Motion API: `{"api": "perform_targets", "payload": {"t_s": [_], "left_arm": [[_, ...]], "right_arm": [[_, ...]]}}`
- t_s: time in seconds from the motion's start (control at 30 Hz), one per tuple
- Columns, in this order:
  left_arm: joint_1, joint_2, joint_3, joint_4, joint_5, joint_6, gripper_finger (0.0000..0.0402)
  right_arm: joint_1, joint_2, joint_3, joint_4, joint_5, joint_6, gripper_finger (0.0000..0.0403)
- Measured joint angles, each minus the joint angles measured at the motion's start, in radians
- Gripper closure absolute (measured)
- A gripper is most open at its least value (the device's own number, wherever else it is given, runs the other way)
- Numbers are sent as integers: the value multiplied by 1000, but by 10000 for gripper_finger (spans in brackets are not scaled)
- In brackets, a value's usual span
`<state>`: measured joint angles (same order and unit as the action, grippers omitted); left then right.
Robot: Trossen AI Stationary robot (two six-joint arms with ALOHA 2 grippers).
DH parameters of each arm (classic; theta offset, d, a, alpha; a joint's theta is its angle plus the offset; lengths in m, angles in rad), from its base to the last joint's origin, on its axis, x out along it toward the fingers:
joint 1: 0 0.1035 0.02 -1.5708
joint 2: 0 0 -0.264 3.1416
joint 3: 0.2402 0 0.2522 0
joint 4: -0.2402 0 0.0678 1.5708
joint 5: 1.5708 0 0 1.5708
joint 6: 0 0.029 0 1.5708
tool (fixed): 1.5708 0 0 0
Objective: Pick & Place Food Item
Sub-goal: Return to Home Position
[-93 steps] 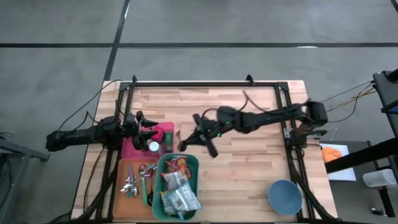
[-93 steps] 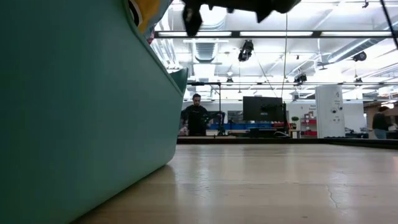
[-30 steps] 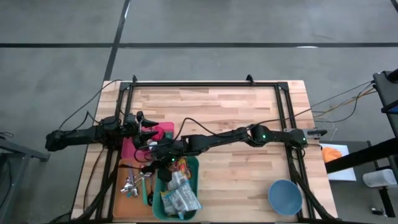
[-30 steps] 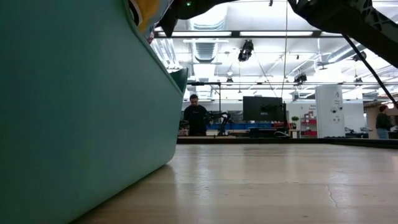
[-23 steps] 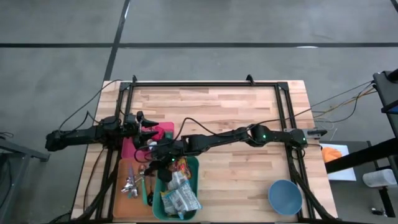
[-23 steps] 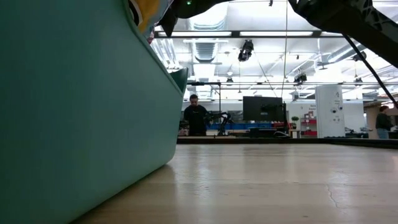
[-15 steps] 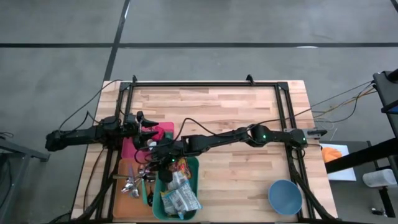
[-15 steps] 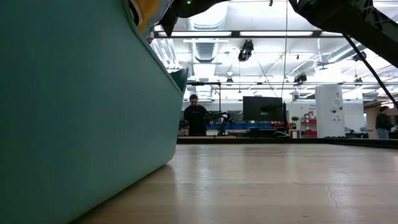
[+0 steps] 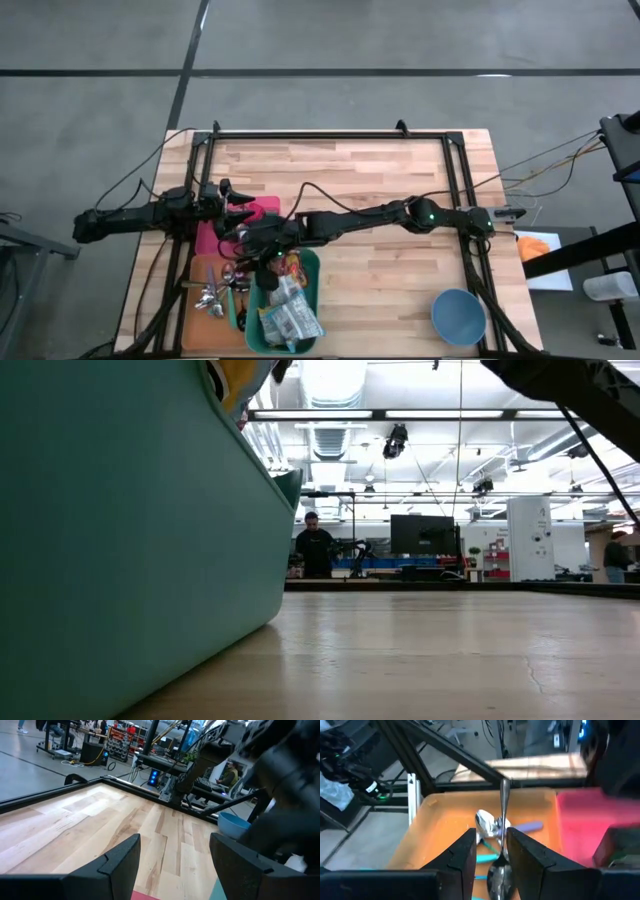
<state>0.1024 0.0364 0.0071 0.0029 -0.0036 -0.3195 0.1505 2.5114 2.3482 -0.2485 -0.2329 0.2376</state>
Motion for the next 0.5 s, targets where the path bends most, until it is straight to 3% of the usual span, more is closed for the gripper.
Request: {"api": "perform_targets", "payload": {"t_s": [0.5], "left_arm": [[0, 0, 0, 0, 0, 0, 163]], "right_arm": [[0, -190, 1, -52, -13, -133, 296]]}}
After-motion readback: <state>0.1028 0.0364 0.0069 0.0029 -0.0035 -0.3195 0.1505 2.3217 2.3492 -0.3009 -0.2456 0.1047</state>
